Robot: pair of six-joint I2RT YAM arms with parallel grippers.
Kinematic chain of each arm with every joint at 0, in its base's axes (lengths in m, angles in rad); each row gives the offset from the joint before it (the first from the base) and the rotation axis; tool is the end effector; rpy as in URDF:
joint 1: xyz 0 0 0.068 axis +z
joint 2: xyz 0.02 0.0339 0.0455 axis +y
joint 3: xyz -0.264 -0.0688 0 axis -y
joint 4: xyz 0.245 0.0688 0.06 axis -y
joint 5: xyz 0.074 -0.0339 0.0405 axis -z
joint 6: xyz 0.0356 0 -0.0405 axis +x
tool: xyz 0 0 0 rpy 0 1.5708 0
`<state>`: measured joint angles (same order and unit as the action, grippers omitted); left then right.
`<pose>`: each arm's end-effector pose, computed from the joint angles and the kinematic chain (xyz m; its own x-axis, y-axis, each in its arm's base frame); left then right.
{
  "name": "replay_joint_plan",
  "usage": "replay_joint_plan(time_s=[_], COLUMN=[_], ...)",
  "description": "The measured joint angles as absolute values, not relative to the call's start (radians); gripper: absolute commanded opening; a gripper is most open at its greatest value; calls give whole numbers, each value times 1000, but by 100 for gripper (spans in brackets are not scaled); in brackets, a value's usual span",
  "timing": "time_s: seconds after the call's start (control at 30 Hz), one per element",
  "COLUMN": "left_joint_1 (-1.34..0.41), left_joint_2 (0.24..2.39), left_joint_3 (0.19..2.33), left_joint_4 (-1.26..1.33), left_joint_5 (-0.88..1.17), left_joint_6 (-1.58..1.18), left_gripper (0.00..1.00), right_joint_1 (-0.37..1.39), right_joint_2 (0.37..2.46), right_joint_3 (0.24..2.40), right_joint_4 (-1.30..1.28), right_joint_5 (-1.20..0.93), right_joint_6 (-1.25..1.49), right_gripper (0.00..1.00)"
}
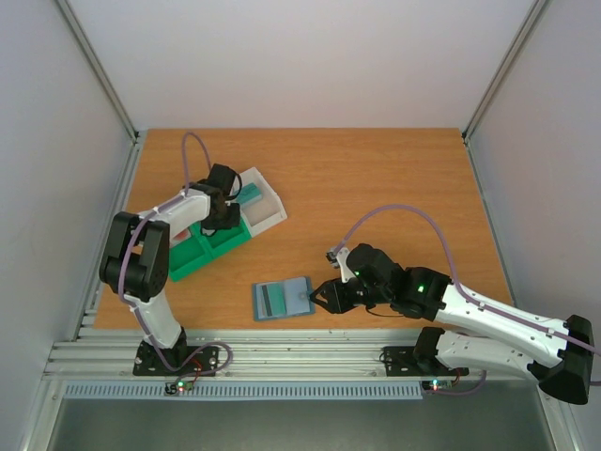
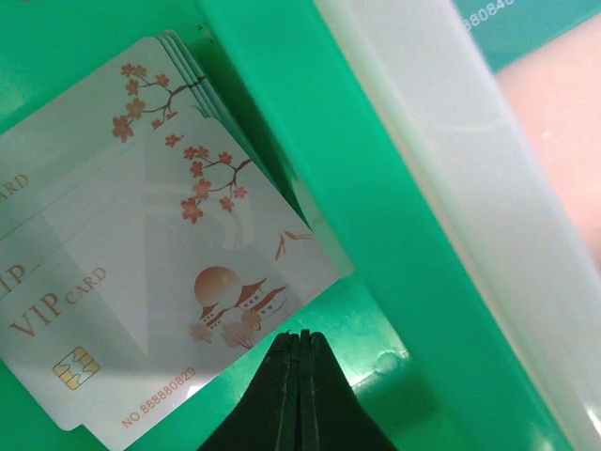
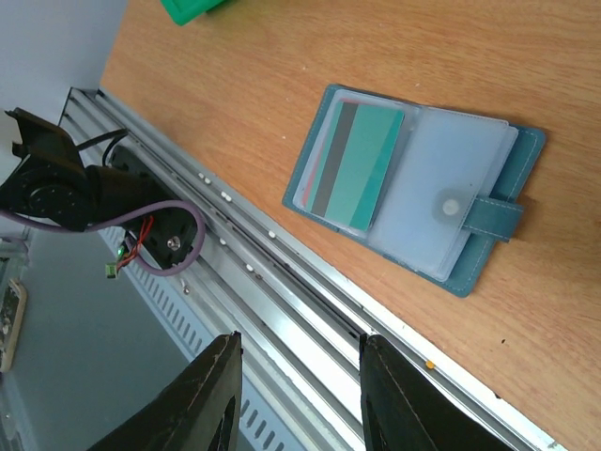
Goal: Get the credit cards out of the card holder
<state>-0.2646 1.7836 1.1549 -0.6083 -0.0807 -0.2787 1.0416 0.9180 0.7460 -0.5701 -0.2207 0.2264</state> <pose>0.3338 -0.0875 0.1725 -0.9414 -0.0290 -0.3359 -0.0248 0.9996 -0.0169 0.0899 0.1692 0.2669 -0.5398 -0.4892 -0.6850 -0.8236 0.4753 0.3096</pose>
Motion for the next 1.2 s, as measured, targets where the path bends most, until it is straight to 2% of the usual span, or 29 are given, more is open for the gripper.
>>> replay_joint_plan(time_s=[0.93,1.2], left_joint_1=[-266,-266], left_joint_2=[1832,1832], left_joint_3=[1172,1182], left_joint_4=[-601,-603], left_joint_5=[-247,-277], left_joint_6=[-208,-209], left_gripper=[2,5], right_joint_1=[1003,999], right_joint_2=[1044,1050], right_joint_3=[764,764], right_joint_4=[-548,-545], right_joint_5=[-242,-254], right_joint_6=[202,202], right_gripper=[35,35])
